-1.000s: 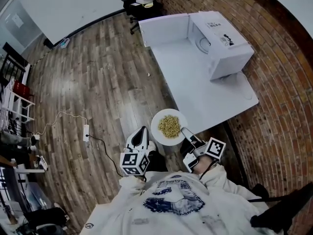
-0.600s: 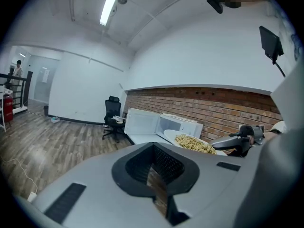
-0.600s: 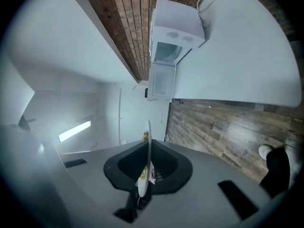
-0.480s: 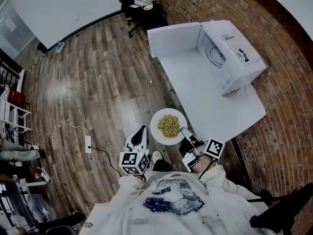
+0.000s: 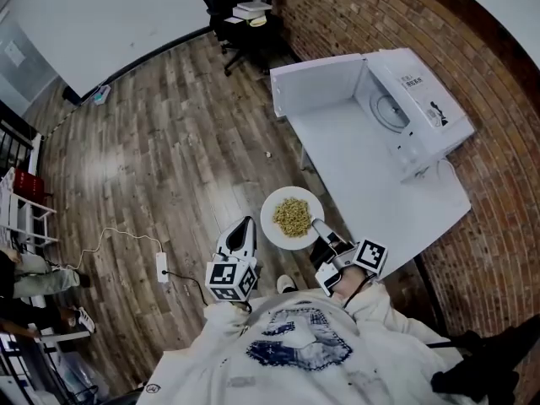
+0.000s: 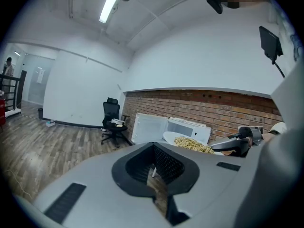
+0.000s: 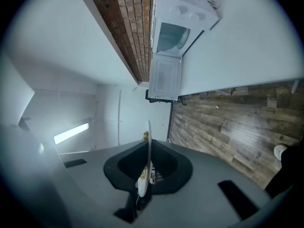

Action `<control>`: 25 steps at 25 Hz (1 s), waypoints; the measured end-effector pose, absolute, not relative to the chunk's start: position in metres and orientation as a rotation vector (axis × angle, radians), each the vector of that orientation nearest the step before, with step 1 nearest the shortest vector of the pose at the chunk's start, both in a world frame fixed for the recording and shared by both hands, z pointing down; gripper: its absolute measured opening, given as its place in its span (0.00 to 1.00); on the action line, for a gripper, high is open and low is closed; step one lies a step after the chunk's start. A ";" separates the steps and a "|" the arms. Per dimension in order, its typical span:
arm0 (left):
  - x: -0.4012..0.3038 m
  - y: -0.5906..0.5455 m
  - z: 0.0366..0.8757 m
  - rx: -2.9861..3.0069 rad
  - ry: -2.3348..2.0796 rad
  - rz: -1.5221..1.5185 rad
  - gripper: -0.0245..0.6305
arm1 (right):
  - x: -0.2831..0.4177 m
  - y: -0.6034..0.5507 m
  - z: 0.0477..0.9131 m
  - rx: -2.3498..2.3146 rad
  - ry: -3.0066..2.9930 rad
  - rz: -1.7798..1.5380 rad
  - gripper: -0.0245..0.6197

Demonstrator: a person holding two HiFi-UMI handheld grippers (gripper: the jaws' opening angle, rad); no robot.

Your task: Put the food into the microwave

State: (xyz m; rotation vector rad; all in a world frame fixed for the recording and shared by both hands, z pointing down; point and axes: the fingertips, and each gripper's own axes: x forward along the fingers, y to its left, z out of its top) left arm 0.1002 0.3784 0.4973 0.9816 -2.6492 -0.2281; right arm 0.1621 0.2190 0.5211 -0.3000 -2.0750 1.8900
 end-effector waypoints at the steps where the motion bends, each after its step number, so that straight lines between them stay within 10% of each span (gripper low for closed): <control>1: 0.095 0.381 0.499 0.985 -2.646 -0.228 0.05 | 0.158 0.221 0.522 -0.296 -2.075 1.896 0.08; 25: -0.044 0.321 0.515 1.086 -2.566 -0.192 0.05 | 0.029 0.168 0.541 -0.196 -2.081 1.967 0.07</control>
